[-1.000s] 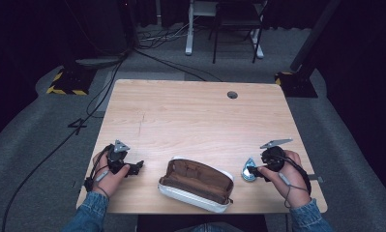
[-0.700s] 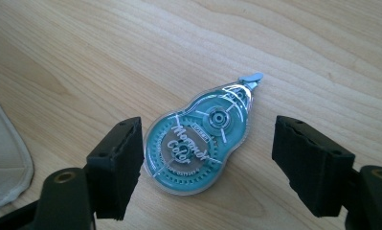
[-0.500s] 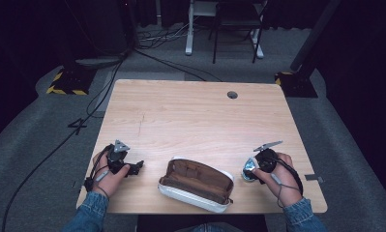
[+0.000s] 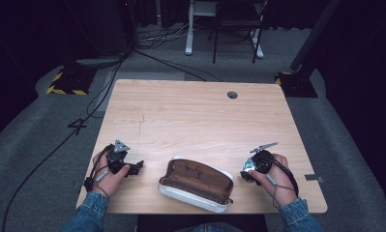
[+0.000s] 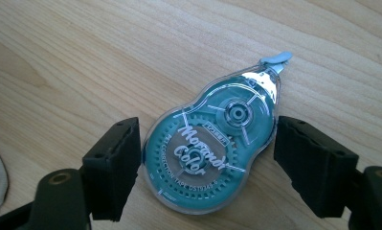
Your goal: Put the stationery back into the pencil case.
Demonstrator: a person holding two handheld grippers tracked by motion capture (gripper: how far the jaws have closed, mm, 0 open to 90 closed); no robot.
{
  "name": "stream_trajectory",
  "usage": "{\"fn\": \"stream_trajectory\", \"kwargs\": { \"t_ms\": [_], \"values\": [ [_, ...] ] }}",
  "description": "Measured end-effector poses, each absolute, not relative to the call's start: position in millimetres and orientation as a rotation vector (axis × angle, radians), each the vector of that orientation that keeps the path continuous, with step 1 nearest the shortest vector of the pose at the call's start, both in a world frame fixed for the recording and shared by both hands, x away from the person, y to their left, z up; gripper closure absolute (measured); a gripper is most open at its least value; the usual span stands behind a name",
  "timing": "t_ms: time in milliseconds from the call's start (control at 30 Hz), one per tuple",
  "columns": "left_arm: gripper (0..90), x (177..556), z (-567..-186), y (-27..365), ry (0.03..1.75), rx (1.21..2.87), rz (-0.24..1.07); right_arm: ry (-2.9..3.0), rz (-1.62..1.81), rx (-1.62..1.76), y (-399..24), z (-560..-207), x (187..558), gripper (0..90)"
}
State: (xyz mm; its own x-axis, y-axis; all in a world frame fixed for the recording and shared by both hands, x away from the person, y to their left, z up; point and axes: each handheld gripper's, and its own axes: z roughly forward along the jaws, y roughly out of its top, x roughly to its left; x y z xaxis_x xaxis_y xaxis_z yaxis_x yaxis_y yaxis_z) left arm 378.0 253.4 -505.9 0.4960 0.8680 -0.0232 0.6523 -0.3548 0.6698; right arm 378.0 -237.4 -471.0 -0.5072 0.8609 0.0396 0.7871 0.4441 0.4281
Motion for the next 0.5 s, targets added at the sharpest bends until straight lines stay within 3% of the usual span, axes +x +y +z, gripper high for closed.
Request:
{"fn": "stream_trajectory", "kwargs": {
  "t_ms": [267, 500],
  "values": [
    [1.8, 378.0, -506.0, 253.3, 1.244, 2.12, 0.45, 2.506, 0.583, 1.398, -233.1, -476.6, 379.6, 23.0],
    [1.8, 378.1, -506.0, 253.2, 1.243, 2.119, 0.449, 2.527, 0.575, 1.357, -234.5, -475.4, 380.2, 30.4]
  ]
}}
